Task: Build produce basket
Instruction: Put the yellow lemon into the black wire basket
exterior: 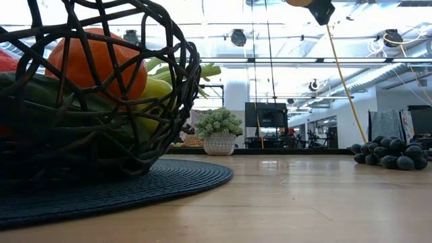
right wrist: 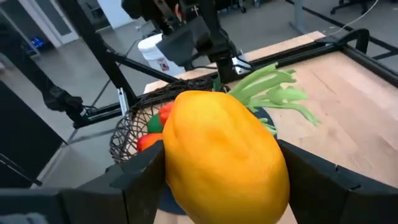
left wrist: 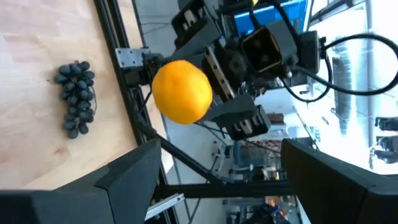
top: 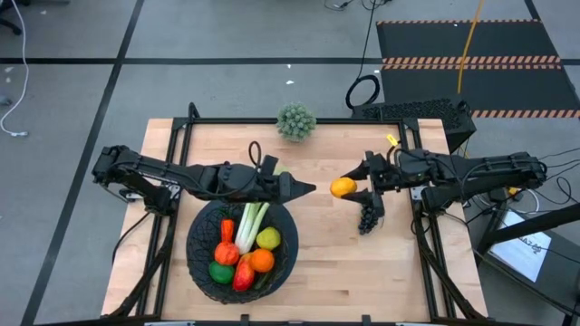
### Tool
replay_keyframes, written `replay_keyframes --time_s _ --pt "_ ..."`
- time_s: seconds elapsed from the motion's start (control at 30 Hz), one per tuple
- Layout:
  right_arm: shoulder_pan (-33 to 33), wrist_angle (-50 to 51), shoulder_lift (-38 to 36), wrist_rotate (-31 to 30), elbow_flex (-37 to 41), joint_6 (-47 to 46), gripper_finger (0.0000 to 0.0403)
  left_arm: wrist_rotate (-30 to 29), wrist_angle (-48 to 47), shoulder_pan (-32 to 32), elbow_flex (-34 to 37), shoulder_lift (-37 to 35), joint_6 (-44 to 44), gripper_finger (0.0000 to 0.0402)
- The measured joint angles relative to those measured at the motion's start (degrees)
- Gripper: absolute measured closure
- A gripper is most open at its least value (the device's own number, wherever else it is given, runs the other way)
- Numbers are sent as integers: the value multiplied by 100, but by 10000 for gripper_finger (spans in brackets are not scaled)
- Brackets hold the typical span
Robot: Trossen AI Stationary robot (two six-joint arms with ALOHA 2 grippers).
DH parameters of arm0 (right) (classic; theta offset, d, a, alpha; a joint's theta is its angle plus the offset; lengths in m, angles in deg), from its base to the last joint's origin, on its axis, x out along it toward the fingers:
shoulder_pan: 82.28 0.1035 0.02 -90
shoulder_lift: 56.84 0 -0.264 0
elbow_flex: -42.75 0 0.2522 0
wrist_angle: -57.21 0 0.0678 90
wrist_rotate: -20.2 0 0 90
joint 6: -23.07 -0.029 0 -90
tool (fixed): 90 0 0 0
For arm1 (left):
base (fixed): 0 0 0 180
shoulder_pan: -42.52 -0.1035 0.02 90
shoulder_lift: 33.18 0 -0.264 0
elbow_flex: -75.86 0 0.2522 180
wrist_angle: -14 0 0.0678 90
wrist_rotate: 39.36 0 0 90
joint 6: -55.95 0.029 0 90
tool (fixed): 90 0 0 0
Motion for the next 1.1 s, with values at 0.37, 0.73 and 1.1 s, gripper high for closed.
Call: replay_keyframes --time_s 0.37,0.73,1.1 --pt "0 329 2 -24 0 815 131 -593 86 -33 -9 365 -129 61" --pt "0 141 20 -37 374 1065 131 -219 1198 -302 -7 1087 -424 13" --pt "-11 36 20 -208 468 1221 131 187 1439 -423 0 1514 -492 3"
